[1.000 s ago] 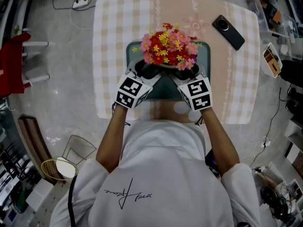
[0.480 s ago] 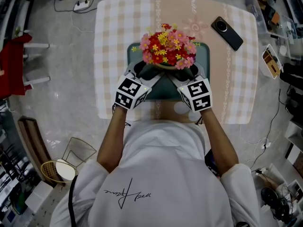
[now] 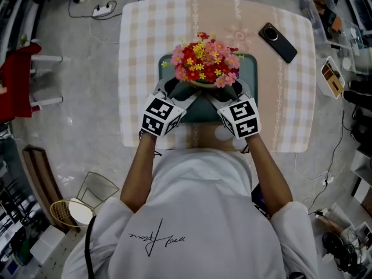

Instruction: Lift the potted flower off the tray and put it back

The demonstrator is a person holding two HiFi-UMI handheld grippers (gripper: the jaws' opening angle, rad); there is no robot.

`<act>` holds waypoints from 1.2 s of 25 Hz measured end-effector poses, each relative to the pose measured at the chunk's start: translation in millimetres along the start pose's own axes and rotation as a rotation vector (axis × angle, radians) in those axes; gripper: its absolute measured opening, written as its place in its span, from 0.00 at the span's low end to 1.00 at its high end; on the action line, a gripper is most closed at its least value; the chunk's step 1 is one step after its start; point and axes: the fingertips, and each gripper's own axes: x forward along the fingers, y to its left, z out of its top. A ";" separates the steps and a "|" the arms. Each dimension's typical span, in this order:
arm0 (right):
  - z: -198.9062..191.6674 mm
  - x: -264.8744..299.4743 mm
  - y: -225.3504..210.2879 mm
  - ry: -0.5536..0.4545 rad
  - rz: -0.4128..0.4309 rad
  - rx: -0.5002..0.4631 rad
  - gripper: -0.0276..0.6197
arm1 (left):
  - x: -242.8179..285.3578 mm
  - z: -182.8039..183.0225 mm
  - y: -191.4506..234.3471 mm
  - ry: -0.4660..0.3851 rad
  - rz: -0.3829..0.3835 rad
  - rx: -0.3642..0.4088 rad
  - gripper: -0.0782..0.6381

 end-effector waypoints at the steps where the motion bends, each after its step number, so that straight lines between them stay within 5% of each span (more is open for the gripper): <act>1: 1.8 -0.8 1.4 -0.003 0.000 -0.001 0.60 | -1.9 1.0 0.1 -0.003 -0.001 -0.002 0.51; 30: 26.5 -21.1 16.2 -0.030 0.019 -0.046 0.60 | -29.3 21.7 -9.4 -0.048 0.025 0.013 0.51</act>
